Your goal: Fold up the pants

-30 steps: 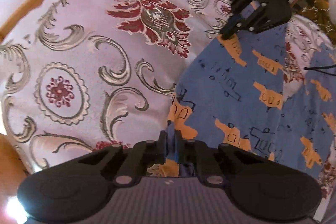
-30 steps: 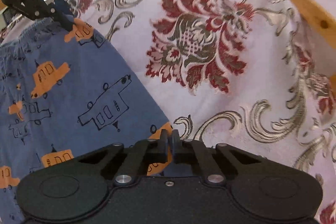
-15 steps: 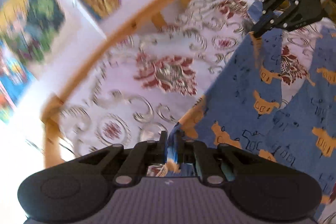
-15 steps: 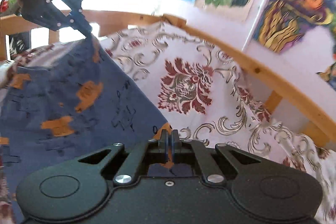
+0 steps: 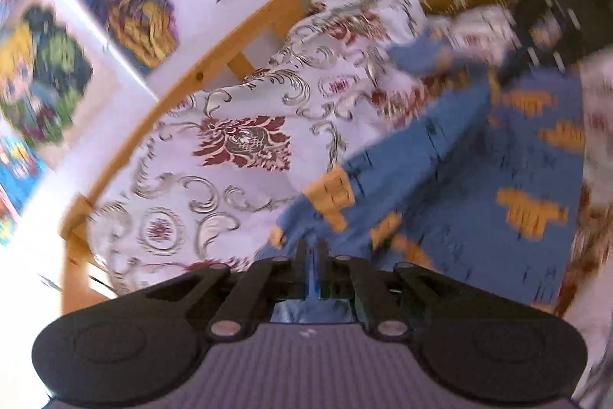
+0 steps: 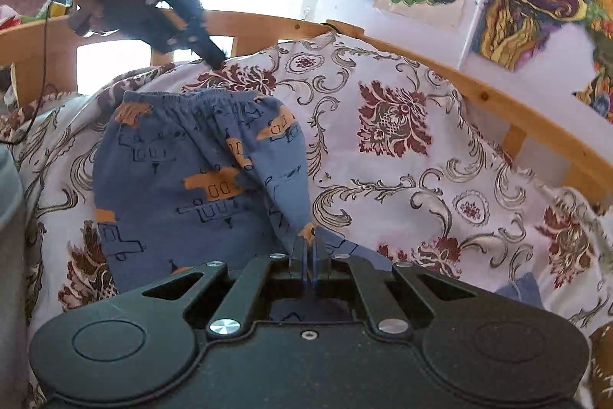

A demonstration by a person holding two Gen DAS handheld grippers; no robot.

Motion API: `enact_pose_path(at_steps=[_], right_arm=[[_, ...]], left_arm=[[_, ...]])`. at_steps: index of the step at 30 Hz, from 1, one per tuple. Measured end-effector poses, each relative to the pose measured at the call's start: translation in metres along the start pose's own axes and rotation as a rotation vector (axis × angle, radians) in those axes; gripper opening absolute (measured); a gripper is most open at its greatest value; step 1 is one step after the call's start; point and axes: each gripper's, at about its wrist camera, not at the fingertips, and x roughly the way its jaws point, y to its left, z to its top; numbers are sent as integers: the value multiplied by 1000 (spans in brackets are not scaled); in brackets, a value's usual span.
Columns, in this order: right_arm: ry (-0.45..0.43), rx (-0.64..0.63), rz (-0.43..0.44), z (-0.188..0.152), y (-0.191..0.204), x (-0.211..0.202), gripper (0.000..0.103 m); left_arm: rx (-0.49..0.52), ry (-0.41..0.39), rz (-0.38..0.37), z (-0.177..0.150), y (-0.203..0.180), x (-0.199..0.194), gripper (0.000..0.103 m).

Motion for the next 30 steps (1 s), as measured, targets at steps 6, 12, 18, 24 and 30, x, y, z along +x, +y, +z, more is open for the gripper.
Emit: enact_pose_path(at_steps=[6,12,18,24,30], right_arm=[[-20,35,19,-14,-4,4,1],[-56,85,31,-25,-5,4,1],[-70,94,40,-28,-2,4,1],[-59,97,29,-29,-3,1,1],[-75,103,0,-20,5,-13,1]], left_arm=[[15,28,-92,28,38,52,64],[158,172,-233,40,33,103,68],[208,266,-324,50,35,131,52],[207,314,-371,59,39,139,8],[238,223,-261,53,32,96,1]])
